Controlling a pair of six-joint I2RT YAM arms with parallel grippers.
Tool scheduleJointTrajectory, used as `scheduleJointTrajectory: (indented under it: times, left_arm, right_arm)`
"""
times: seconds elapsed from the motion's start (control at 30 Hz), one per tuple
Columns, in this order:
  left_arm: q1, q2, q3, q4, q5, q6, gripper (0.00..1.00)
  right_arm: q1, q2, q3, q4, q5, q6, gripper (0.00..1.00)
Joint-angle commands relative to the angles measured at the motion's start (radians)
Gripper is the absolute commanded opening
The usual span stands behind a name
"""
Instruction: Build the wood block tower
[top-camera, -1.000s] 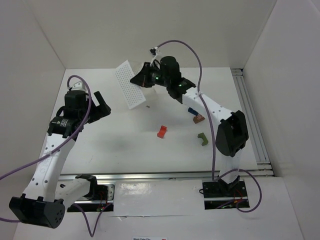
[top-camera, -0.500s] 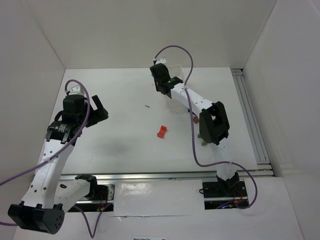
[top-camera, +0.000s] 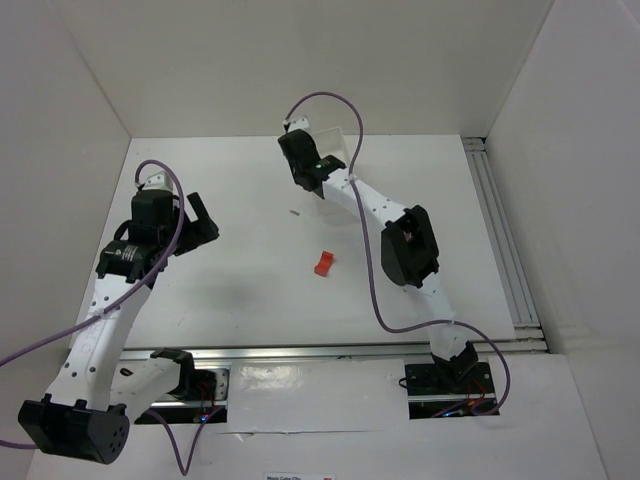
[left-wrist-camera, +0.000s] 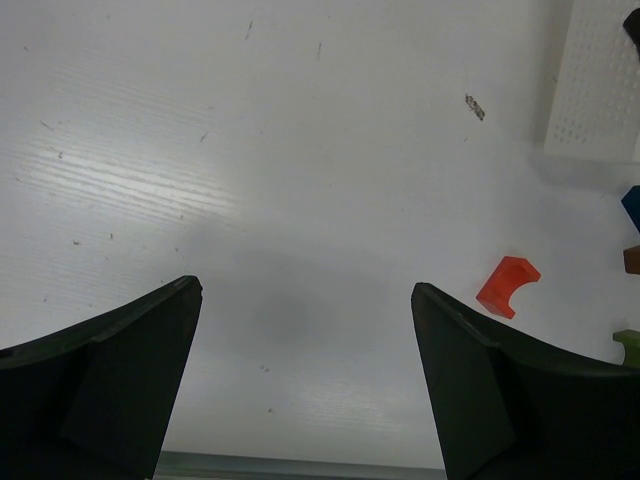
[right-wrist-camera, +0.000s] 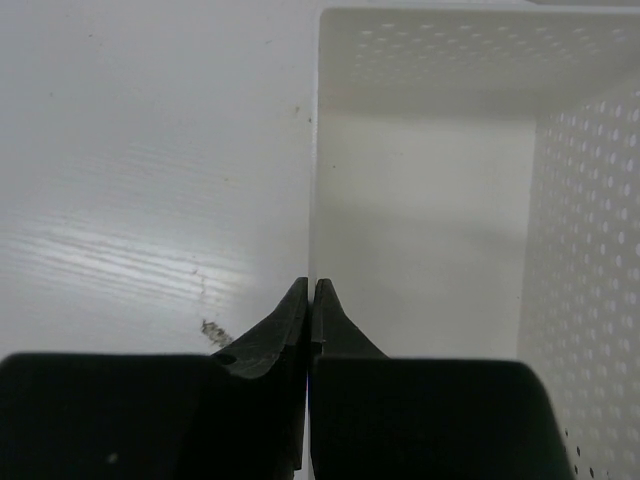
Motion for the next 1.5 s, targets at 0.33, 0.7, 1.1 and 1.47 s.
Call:
scheduleJointTrajectory:
  times: [0.33,0.7,1.1,1.47]
  left_arm:
    - [0.006,-0.032,0.017,-0.004,-0.05,0.034,0.99]
    - [0.006,-0.032,0.017,-0.004,-0.06,0.043,0.99]
    - [0.006,-0.041,0.017,-0.013,-0.078,0.052,0.99]
    - [0.006,-0.049,0.017,-0.004,-0.06,0.043,0.99]
  right_arm:
    - [0.04,0.004,0.075,0.018,0.086,0.005,0.0]
    - [-0.264,-0.073,-0.001,0.021,-0.038,0.005,0.0]
    - [-0.468,0.042,0.066,0.002,-0.072,0.011,0.18]
    - [-0.378,-0.273,-0.126,0.025,-0.109,0.069,0.71]
